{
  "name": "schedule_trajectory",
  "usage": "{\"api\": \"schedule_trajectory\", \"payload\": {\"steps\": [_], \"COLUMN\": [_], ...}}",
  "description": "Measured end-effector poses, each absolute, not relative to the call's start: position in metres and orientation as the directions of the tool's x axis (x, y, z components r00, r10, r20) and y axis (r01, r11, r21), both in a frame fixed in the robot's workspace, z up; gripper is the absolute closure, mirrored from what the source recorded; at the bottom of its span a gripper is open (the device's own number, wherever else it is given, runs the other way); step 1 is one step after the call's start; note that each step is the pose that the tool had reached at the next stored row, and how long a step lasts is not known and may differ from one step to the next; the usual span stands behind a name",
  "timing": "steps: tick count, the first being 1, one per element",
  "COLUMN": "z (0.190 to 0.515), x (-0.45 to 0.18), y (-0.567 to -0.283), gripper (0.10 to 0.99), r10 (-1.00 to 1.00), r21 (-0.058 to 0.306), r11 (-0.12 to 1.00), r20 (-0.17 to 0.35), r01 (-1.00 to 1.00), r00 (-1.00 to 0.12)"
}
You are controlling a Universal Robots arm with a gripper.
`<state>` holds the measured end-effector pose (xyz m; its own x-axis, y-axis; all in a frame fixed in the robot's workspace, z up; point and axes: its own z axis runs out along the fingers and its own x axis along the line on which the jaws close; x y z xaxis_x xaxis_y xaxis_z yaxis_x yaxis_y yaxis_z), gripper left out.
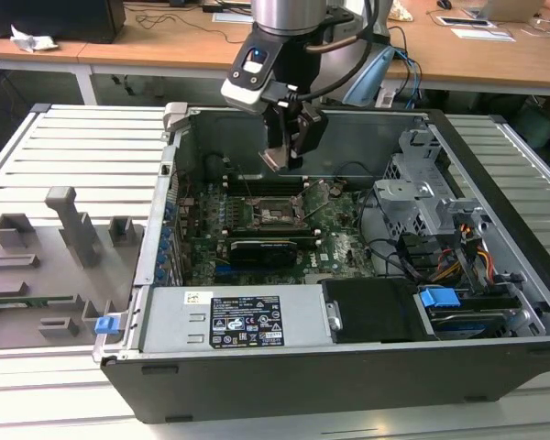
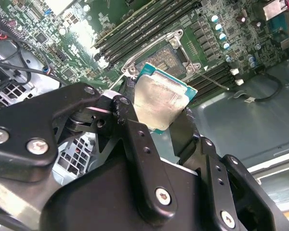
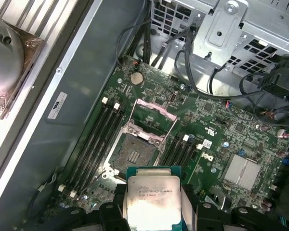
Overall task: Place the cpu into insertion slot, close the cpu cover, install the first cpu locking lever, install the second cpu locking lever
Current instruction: 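Place the cpu into insertion slot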
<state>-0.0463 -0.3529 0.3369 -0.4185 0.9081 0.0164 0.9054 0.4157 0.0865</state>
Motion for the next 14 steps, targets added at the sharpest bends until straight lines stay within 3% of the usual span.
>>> {"api": "schedule_trajectory", "payload": {"steps": [14], "z": [0.3328], "x": [-0.0464], "y": [-0.3529], "gripper": [0.557], "r10": [0.940], "r21": [0.087], "r11": [0.337], "r20": [0.016], "r01": [0.937], "r00": [-0.340]}}
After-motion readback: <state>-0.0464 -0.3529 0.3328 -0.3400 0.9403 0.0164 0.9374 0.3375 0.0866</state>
